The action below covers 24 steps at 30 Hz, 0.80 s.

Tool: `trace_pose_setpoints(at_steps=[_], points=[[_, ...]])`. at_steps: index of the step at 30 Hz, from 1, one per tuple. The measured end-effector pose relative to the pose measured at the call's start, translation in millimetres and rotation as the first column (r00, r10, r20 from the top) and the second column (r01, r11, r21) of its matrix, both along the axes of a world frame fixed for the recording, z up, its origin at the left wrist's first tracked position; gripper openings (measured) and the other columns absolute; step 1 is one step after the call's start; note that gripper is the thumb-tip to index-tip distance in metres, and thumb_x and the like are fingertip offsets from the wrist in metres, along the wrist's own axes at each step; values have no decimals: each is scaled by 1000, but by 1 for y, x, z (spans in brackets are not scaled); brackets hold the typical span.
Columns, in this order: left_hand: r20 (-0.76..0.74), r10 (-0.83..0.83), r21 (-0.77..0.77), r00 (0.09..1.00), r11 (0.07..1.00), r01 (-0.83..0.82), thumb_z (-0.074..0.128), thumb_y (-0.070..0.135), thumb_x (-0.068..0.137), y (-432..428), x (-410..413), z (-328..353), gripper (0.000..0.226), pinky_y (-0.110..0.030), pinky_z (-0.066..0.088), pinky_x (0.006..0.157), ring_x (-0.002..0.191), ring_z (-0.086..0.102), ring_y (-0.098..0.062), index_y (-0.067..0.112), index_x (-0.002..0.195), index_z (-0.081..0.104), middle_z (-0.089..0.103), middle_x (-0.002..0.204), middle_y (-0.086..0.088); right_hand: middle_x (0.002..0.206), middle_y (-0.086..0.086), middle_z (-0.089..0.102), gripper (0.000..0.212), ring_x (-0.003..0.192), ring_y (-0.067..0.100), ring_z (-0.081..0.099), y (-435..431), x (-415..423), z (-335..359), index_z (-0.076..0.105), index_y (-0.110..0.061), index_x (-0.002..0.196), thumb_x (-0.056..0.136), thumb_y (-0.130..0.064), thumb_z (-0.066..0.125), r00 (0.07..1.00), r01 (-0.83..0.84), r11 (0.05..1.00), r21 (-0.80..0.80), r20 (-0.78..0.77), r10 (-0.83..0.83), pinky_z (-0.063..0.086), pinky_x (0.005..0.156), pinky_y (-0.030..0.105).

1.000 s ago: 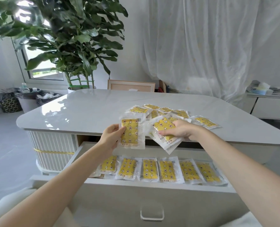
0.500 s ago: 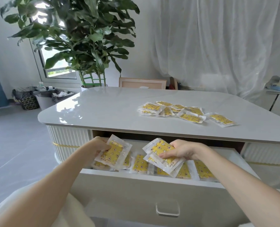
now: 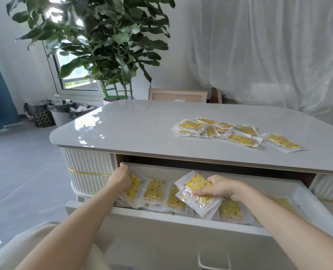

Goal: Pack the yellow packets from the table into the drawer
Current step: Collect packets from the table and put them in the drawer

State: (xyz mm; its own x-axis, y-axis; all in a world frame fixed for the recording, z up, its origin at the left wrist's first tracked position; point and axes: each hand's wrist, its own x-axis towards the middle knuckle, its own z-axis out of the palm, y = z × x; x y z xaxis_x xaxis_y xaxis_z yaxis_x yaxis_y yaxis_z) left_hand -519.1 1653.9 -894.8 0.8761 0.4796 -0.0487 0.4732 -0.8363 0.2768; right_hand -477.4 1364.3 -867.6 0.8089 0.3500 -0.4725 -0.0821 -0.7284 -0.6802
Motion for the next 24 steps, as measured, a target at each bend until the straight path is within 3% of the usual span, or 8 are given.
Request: trace_pose_setpoints(at_steps=[5,8,10,13,15,17,20,24], points=[[-73,-69,336,995,937,90,53,3,88,-8,-4,2,51,-28,48,75,109,60,-24,5,135,32,50,127,-9,96,4,72,38,76,15,69,2,2,-16,60,-11,101,77,-34,79,996,90,993,72,-16,-89,56,61,25],[-143,-156,472,977,857,206,53,4,88,-10,-3,3,52,-27,47,75,111,57,-22,10,138,36,42,132,-7,102,8,72,45,92,23,71,0,5,-23,61,-7,107,75,-32,80,988,149,985,92,-42,-146,58,82,36],[-209,-274,453,939,824,342,50,5,89,-16,0,4,46,-28,47,80,111,57,-22,15,133,44,46,130,-6,103,10,72,44,95,24,70,-2,6,-22,60,-7,107,76,-30,80,983,183,978,101,-45,-179,58,83,37],[-296,-381,222,876,864,451,54,26,87,-27,2,7,30,-28,48,80,108,56,-18,20,117,57,54,124,2,102,11,71,36,81,21,69,-4,5,-20,58,-7,103,79,-25,78,969,248,956,159,-49,-243,54,57,26],[-452,-415,109,789,853,511,63,47,82,-33,2,7,64,-35,44,100,127,45,-20,19,136,46,46,139,2,101,11,70,33,74,18,67,-5,6,-20,57,-8,101,80,-22,77,959,283,940,191,-46,-279,49,49,23],[-586,-416,117,695,805,581,72,46,77,-36,-1,8,91,-38,37,109,136,34,-23,17,149,24,33,149,-3,102,13,70,32,76,20,67,-5,7,-21,57,-8,101,79,-21,77,954,299,931,211,-46,-297,53,56,28],[-649,-378,217,660,739,637,78,29,74,-29,-2,5,106,-36,43,104,130,41,-26,19,152,8,26,147,-8,100,13,70,29,77,21,68,-5,6,-21,57,-8,98,80,-19,77,953,303,927,222,-50,-300,55,61,29],[-600,-411,282,686,695,662,86,34,63,-10,3,-3,117,-39,44,102,128,43,-26,25,151,10,32,144,-4,99,12,70,25,75,20,67,-5,8,-24,56,-10,92,80,-18,76,952,306,926,222,-46,-303,52,58,27]])
